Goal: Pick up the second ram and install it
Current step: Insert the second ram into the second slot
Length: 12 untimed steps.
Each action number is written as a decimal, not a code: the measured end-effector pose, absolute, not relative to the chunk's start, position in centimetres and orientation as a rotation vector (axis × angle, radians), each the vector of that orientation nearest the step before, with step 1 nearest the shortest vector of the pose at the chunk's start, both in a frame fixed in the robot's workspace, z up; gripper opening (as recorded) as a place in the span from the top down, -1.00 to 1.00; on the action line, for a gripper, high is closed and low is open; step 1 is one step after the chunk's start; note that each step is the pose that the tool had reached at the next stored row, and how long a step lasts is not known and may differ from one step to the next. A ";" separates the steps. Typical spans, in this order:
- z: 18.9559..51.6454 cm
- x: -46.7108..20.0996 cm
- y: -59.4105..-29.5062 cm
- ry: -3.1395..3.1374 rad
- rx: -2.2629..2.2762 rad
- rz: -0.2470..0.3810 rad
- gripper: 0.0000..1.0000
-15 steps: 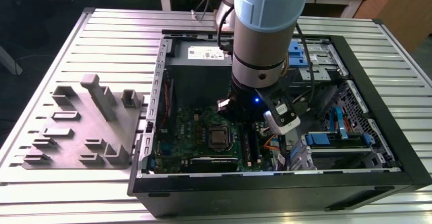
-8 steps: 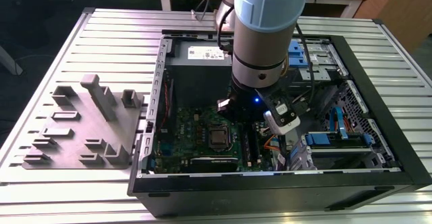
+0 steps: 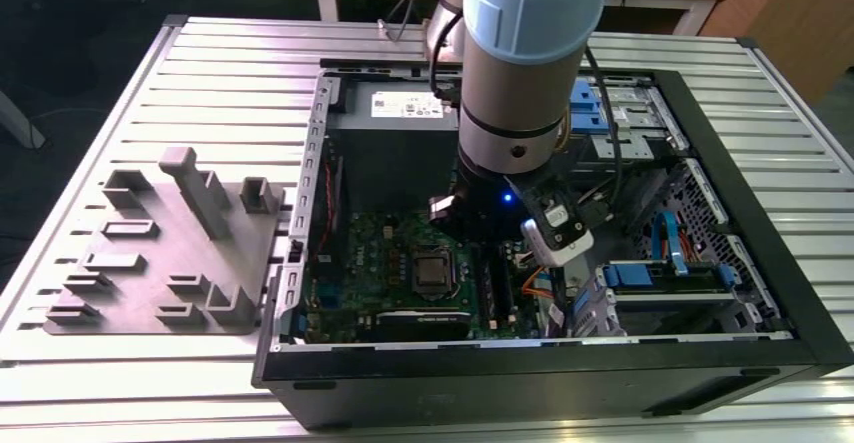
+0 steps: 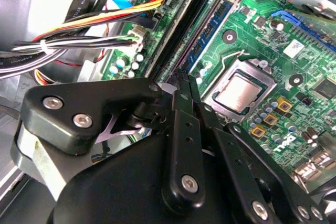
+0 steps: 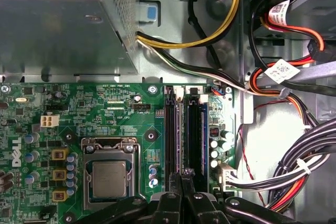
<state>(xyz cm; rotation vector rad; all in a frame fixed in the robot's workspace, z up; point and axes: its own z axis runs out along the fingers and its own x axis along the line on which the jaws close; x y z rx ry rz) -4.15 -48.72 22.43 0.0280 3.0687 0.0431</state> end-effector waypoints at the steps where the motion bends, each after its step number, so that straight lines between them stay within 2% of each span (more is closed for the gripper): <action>1: 22.4 -4.1 -48.7 3.069 0.029 0.043 0.84; 12: 22.3 -4.1 -48.7 3.068 0.043 0.042 0.84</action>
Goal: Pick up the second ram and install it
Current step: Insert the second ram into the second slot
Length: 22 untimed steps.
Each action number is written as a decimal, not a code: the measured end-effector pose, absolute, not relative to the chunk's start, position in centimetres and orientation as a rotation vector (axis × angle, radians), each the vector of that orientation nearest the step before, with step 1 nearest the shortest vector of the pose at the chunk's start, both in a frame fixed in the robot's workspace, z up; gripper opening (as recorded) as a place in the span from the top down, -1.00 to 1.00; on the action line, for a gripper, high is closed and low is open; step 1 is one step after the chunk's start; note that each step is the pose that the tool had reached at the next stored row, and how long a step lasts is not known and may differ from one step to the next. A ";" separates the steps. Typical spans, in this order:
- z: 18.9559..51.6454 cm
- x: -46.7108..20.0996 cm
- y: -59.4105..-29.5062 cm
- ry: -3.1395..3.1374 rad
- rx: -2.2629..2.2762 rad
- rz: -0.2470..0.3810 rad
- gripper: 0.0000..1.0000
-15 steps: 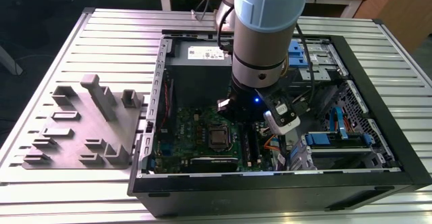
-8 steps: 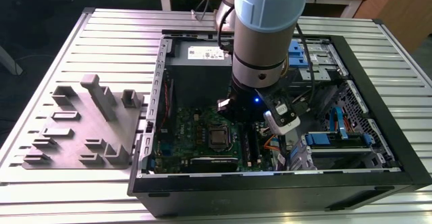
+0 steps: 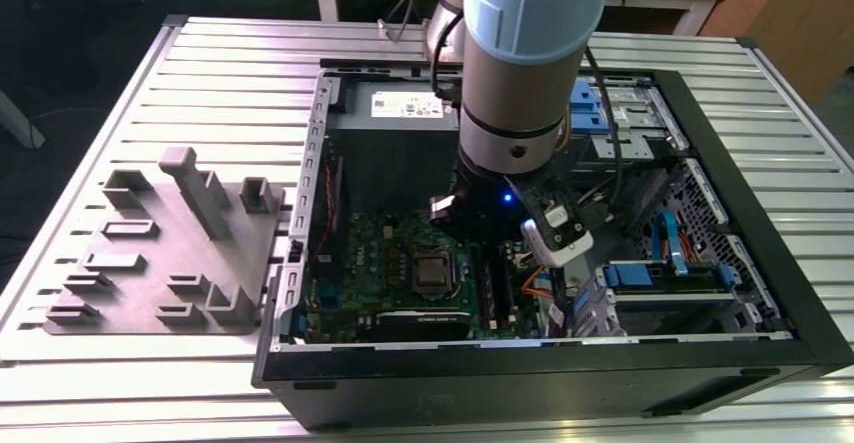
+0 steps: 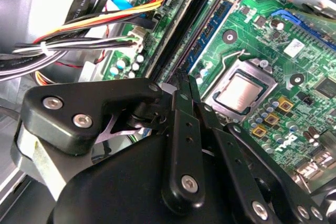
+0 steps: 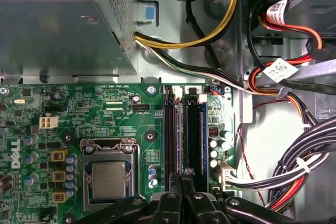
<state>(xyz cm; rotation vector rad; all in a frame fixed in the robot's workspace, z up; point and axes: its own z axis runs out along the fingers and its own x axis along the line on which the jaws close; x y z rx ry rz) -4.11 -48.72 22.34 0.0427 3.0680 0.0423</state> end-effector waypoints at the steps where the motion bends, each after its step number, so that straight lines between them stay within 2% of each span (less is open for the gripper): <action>1: 22.3 -4.1 -48.7 3.068 0.043 0.042 0.84; 22: 21.8 -4.1 -48.7 3.066 0.043 0.045 0.84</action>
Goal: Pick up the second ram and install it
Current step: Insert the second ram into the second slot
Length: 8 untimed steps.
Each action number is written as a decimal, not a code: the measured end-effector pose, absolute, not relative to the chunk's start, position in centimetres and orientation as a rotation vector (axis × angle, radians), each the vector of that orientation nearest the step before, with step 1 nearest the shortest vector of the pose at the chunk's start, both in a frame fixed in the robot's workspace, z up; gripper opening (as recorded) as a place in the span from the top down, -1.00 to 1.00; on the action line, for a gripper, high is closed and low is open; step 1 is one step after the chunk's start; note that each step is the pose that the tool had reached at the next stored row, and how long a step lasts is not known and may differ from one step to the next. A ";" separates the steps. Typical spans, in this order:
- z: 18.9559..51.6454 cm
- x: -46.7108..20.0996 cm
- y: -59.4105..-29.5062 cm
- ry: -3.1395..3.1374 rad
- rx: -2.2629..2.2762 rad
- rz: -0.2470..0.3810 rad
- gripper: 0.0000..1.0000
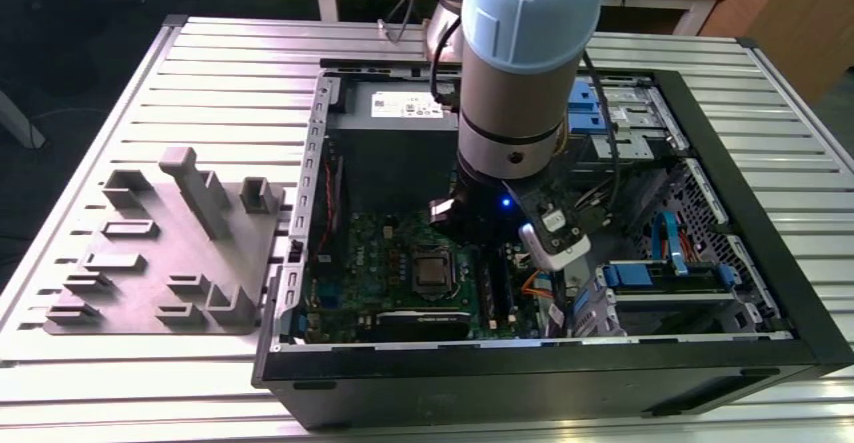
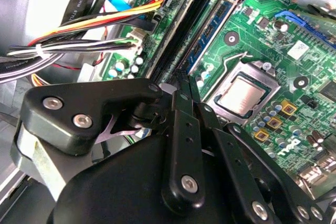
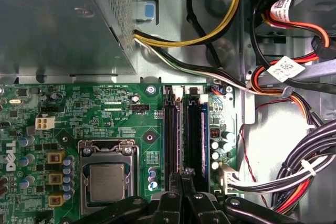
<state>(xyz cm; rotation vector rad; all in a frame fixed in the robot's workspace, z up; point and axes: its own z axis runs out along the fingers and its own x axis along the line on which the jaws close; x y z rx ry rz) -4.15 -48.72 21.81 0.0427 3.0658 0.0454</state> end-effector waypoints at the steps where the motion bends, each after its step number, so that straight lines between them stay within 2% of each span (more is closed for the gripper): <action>1: 21.8 -4.2 -48.7 3.066 0.043 0.045 0.84; 8: 21.6 -4.2 -48.7 3.065 0.043 0.045 0.84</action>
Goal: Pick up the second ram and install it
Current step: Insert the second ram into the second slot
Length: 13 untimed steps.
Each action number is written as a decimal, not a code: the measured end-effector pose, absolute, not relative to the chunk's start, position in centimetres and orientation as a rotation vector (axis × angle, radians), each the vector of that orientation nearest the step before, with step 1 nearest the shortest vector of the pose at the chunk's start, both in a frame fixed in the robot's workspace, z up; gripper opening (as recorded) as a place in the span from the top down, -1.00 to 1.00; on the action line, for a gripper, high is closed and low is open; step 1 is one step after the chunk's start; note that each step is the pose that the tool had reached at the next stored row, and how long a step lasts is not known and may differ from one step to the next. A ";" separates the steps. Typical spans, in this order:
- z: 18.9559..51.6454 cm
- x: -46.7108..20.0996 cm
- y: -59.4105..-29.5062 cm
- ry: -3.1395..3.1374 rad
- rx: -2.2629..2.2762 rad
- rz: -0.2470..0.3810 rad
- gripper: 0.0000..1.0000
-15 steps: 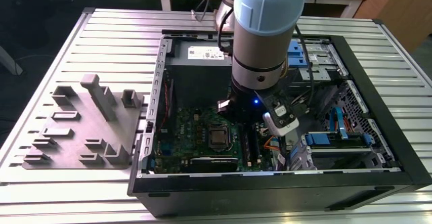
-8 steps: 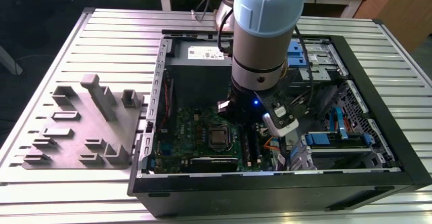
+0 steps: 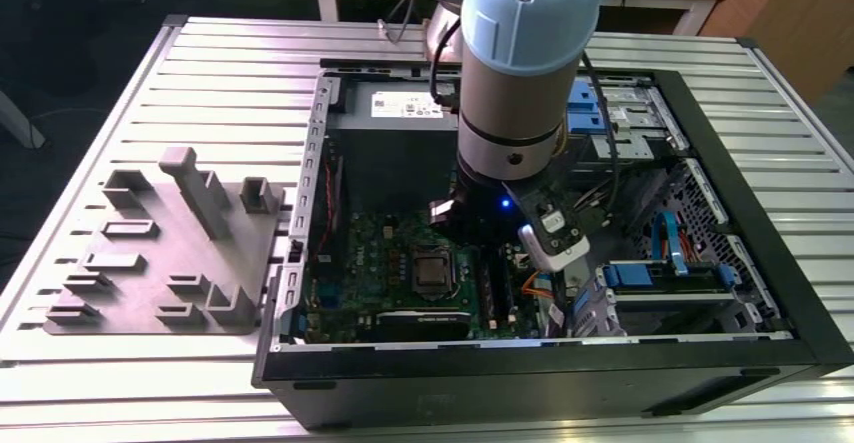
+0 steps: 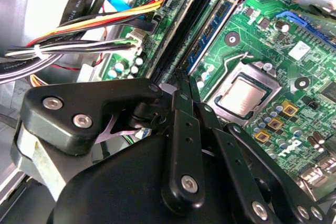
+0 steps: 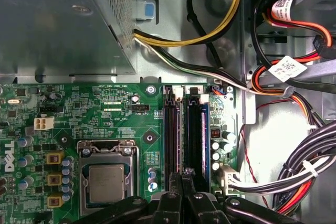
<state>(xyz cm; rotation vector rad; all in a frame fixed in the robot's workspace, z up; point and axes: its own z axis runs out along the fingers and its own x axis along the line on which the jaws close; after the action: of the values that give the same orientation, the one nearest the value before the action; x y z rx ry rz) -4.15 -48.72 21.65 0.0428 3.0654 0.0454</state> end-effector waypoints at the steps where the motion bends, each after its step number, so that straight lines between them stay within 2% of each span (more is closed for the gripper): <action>1: 21.6 -4.2 -48.7 3.065 0.043 0.045 0.84; 13: 21.5 -4.2 -48.7 3.065 0.043 0.045 0.84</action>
<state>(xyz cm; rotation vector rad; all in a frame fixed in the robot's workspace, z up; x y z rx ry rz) -4.15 -48.72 21.49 0.0427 3.0653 0.0453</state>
